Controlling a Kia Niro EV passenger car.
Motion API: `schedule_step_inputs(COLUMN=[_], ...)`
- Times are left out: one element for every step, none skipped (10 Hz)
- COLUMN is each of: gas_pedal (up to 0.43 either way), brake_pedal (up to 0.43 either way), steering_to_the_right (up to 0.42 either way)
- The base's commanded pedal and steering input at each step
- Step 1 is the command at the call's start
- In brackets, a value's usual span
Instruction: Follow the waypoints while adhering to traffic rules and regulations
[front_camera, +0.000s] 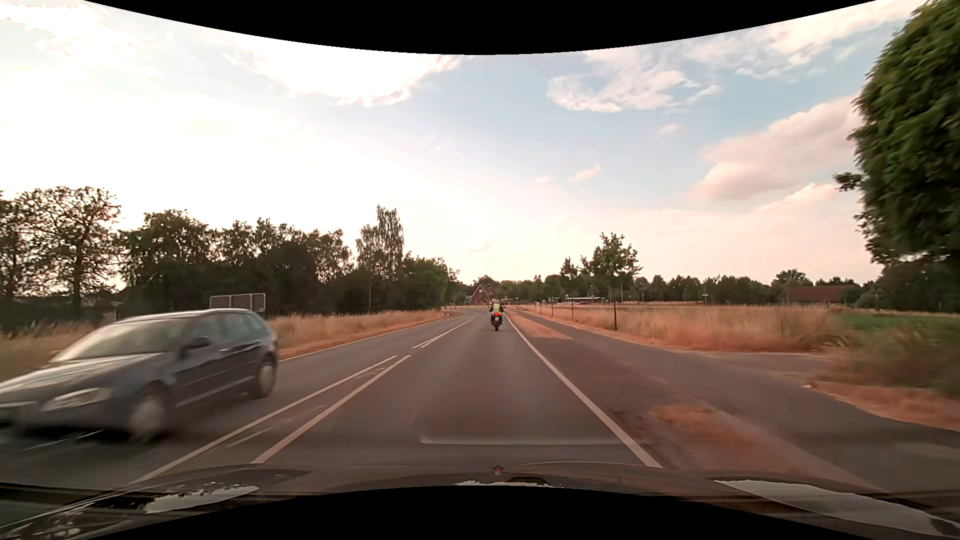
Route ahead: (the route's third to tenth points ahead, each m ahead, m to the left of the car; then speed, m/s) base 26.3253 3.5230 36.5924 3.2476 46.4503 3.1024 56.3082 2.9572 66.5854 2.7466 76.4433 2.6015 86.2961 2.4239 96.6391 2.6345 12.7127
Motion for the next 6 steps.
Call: schedule_step_inputs(gas_pedal=[0.138, 0.138, 0.138, 0.150, 0.150, 0.150], brake_pedal=[0.000, 0.000, 0.000, 0.000, 0.000, 0.000], steering_to_the_right=[-0.001, -0.001, -0.001, -0.001, -0.001, -0.001])
